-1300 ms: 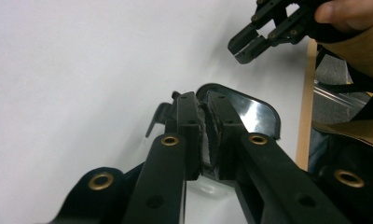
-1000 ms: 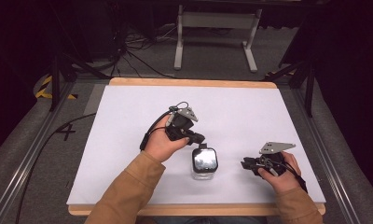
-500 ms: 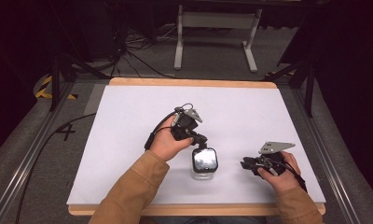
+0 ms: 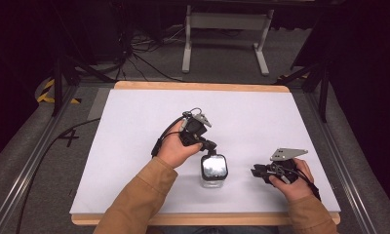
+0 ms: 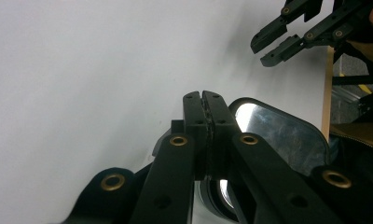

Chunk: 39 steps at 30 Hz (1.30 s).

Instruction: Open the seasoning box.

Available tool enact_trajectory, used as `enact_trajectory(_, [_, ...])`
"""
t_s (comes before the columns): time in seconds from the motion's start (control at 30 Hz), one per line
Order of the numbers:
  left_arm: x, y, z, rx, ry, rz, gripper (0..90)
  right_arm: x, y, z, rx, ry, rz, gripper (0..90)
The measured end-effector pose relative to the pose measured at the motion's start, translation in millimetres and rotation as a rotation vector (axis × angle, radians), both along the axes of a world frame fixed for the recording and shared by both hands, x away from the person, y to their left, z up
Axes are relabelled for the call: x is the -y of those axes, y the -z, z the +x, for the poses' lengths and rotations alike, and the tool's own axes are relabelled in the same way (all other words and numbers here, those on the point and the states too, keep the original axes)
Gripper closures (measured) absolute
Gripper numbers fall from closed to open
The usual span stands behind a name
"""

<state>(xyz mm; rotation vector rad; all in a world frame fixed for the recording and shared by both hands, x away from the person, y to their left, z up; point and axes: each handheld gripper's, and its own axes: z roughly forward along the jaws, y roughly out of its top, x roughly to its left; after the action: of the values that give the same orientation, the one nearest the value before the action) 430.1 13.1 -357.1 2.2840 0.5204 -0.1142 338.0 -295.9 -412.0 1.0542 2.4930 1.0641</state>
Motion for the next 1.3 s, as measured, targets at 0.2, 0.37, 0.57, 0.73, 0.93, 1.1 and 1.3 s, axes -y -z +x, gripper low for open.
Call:
enact_trajectory(0.2, [-0.3, 0.3, 0.9, -0.018, -0.007, -0.003, 89.8, -3.0, -1.1, -1.1, 0.004, -0.011, 0.002, 74.2])
enact_trajectory(0.37, [-0.1, 0.7, 2.1, -0.02, -0.013, -0.004, 89.8, -6.9, -4.4, -2.4, 0.011, -0.021, 0.008, 74.8])
enact_trajectory(0.57, [0.2, 0.4, 1.9, -0.024, -0.015, 0.001, 89.9, -12.3, -8.0, -4.8, 0.025, -0.044, 0.009, 77.0])
enact_trajectory(0.73, [0.0, 0.8, 2.1, -0.024, -0.014, -0.001, 90.0, -18.1, -13.4, -7.8, 0.028, -0.085, 0.059, 89.5])
enact_trajectory(0.93, [0.0, 0.6, 2.5, -0.027, -0.012, 0.001, 90.0, -42.6, -22.7, -15.5, 0.062, -0.191, 0.129, 90.0])
enact_trajectory(1.1, [0.3, 0.3, 2.1, -0.025, -0.014, 0.004, 90.0, -62.1, -25.4, -20.1, 0.061, -0.254, 0.154, 90.0])
enact_trajectory(1.3, [0.6, 0.1, 1.2, -0.022, -0.02, 0.005, 90.0, -65.3, -26.5, -20.8, 0.061, -0.262, 0.17, 90.0])
